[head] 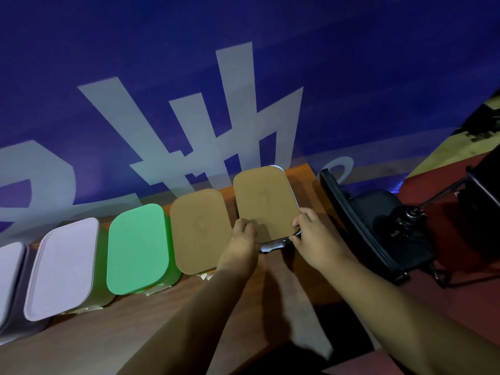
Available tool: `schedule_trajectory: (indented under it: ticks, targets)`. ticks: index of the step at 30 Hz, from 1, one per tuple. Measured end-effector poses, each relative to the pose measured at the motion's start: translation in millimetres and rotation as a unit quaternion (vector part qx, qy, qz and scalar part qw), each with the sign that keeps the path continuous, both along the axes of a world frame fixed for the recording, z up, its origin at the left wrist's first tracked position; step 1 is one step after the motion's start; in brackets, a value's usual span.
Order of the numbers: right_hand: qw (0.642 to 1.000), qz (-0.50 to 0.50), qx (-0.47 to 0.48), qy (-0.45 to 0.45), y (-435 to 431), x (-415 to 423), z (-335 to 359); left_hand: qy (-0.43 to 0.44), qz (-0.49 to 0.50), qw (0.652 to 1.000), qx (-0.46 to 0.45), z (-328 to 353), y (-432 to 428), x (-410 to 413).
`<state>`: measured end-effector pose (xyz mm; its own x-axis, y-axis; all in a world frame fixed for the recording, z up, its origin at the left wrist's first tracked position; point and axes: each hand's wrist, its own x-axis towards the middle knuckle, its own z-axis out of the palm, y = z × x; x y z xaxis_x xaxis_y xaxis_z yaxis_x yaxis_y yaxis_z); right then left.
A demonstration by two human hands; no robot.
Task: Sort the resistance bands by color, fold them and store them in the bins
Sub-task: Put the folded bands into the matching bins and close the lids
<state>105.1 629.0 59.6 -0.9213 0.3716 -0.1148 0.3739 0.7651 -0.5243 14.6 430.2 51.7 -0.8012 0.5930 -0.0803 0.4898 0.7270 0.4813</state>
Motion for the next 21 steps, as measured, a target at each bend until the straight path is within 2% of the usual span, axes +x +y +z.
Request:
schedule_trajectory:
  ticks: [21]
  targets:
    - [1.000, -0.004, 0.005, -0.008, -0.1, -1.5, 1.2, -0.001, -0.026, 1.000, -0.006, 4.1, -4.5, -4.4]
